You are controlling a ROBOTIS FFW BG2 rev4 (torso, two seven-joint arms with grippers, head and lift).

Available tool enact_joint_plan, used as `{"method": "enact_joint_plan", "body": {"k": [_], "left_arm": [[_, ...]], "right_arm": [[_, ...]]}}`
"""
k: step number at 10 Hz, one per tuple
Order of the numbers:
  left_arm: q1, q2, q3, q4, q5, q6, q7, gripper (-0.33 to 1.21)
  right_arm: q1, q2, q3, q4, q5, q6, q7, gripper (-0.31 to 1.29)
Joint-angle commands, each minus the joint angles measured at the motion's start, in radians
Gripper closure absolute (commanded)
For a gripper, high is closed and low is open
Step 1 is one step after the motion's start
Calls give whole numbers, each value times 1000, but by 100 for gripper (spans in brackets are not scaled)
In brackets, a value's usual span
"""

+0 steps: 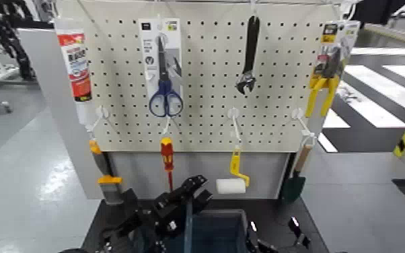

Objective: Place the crate on the table.

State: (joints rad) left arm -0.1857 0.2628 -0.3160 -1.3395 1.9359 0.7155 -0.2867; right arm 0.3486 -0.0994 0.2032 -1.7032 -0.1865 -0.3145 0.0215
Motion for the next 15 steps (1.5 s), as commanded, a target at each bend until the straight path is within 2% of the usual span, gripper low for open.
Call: {"method": "enact_joint_plan", "body": {"k": [1, 3, 5, 9, 13, 15], "left_arm": [[2, 1, -5, -3, -2, -17, -11, 32], [11, -2, 6, -9, -21, -36, -23, 10], [23, -8, 17, -20, -34, -41, -26, 8], [80, -20, 80, -110, -98, -47, -20, 8], [161, -34, 193, -236, -212, 1, 78, 8], [221, -51, 268, -320, -279, 44, 198, 8]], "right_arm": [[-2, -2, 1, 2, -5, 0, 0, 14], [-2, -2, 1, 4, -7, -1, 0, 14], [-3, -3, 2, 4, -7, 0, 0, 14], [-2, -2, 1, 2, -7, 2, 0, 14], [0, 0, 1, 2, -7, 3, 0, 14], [0, 0, -1, 2, -7, 3, 0, 14]]}}
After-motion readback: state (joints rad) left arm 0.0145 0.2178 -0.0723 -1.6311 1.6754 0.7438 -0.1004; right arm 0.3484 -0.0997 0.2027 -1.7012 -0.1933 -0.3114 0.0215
